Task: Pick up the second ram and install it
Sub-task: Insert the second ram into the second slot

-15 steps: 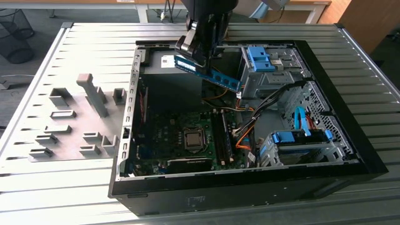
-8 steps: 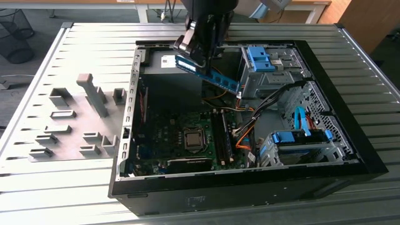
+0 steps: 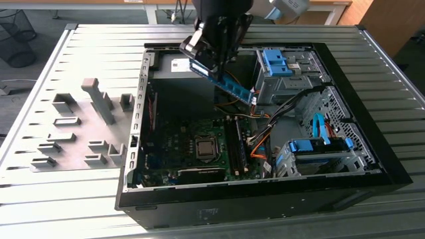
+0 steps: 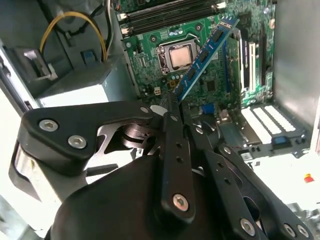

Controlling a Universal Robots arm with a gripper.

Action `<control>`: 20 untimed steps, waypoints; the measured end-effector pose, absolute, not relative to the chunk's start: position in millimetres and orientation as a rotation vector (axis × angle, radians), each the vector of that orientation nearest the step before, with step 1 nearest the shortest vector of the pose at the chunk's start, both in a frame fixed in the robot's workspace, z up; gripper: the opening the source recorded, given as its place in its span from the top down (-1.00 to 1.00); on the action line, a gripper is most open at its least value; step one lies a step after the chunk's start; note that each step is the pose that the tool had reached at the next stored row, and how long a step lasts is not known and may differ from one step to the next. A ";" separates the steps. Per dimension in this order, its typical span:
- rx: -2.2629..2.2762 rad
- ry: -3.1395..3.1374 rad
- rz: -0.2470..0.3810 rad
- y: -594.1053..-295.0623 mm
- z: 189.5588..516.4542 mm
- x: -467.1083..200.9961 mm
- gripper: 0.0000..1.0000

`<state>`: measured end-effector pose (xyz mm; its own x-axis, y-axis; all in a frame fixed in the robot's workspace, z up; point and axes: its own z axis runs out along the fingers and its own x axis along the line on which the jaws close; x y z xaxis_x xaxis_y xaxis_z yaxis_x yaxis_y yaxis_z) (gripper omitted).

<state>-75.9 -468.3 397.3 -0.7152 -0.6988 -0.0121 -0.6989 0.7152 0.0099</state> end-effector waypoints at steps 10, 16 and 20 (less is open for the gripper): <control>-0.915 2.997 0.016 -468.3 394.9 -75.8 0.73; -0.749 3.043 0.013 -468.3 393.3 -75.8 0.73; -0.638 3.068 0.011 -468.3 392.2 -75.9 0.73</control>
